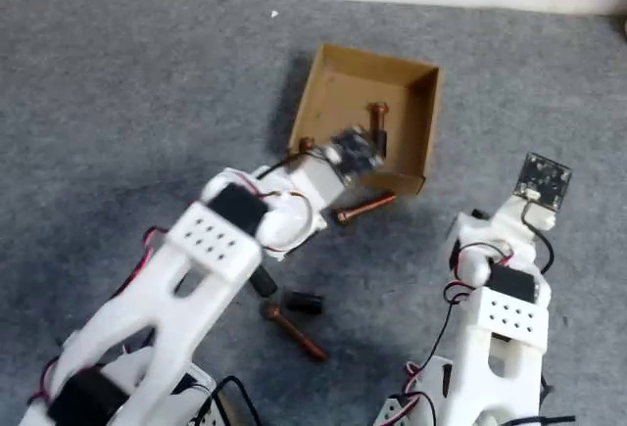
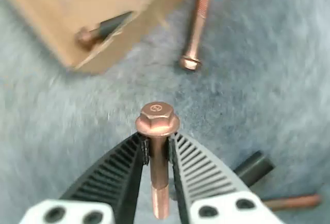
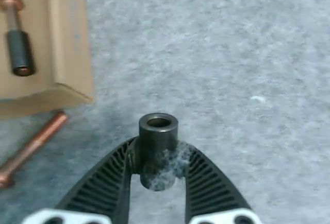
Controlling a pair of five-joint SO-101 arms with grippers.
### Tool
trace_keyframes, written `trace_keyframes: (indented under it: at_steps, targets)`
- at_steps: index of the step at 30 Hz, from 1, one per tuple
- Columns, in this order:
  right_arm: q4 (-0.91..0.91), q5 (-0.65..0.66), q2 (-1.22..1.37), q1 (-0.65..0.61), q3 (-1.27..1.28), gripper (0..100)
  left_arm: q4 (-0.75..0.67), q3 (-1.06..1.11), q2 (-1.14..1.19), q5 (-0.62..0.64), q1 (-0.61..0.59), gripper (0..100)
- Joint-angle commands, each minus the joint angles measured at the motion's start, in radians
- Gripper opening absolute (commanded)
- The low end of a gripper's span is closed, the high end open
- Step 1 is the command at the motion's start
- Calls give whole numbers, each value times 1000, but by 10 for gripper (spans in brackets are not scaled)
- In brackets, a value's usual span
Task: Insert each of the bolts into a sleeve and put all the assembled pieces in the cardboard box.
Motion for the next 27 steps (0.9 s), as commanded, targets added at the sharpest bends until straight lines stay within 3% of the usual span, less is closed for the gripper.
trace_keyframes:
  at_steps: [1, 4, 8, 17, 27]
  targets:
    - [-21, -80, -30, -67, -67, 5, 3, 27, -176, 261, -33, 6]
    - [-21, -83, -30, -107, -67, 5, -12, 65, -254, 330, -44, 6]
    - [-21, -81, -48, -154, -65, 5, -146, 165, -352, 393, -91, 6]
    - [-18, -78, -340, -277, 33, 5, -420, 450, -608, 423, -119, 6]
    - [-19, 15, -432, -496, 85, 5, -436, 486, -855, 641, -119, 6]
